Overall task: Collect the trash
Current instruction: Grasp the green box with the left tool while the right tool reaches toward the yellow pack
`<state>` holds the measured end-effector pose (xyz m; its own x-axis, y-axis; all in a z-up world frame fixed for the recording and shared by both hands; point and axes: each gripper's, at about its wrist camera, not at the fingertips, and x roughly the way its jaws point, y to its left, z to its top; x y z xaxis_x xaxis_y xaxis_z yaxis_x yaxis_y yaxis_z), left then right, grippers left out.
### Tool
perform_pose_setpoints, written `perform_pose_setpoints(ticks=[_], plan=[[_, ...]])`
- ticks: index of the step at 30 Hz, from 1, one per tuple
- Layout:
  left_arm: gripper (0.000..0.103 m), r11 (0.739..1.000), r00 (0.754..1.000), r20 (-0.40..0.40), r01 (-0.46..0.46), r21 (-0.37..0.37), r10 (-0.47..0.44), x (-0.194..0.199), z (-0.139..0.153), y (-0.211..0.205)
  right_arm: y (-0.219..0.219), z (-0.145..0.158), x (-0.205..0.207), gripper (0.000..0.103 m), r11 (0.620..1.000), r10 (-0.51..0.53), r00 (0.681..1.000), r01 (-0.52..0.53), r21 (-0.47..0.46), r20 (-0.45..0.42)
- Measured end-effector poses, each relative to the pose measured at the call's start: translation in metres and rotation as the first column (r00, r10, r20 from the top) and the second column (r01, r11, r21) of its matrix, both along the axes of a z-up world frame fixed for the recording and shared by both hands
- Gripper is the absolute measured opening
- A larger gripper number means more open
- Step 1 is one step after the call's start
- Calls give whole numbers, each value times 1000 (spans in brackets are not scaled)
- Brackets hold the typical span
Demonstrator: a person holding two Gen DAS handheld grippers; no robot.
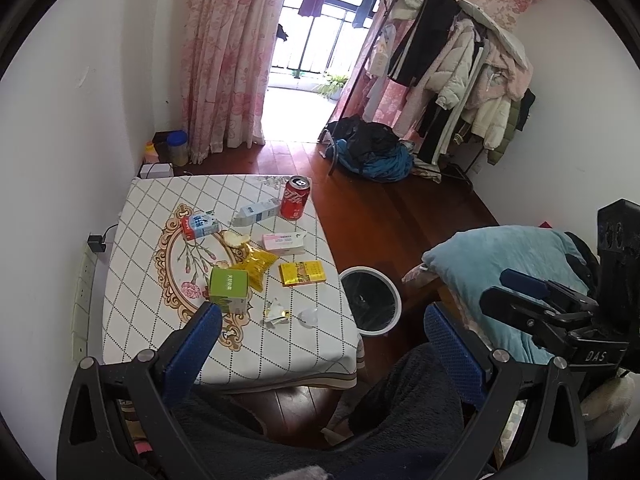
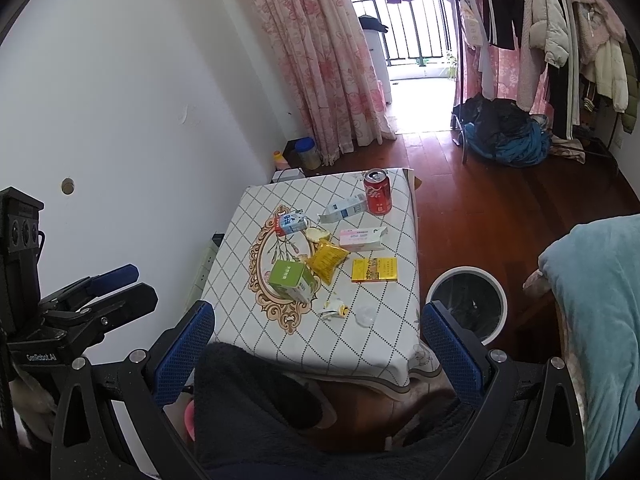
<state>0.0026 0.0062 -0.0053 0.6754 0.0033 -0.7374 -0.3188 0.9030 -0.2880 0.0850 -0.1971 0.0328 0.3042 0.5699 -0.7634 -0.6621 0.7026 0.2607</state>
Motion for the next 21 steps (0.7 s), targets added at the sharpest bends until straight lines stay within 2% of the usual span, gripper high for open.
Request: perform_pose_setpoints(ticks=[6,8,11,15,21], plan=[[103,989,990,-66,-118,84,124,16,-27,25,8,-14,12,103,999,-29,999,29,-16,-16],[103,978,978,-106,-168,126,181,26,-44,38,11,-25,23,103,999,-49,999,49,-25,-20],[103,965,955,-173,-216,147,240,44,-80,60,18,-50,46,103,995,-90,995,88,-51,-41],[103,962,917,-293,-241,129,269,76,-139,84,36,-104,88,103,983,-143,985,130,-129,-100],[103,968,856,-455,-243,65,245,121,-218,101,73,-205,152,103,957,-169,961,106,-271,-218]])
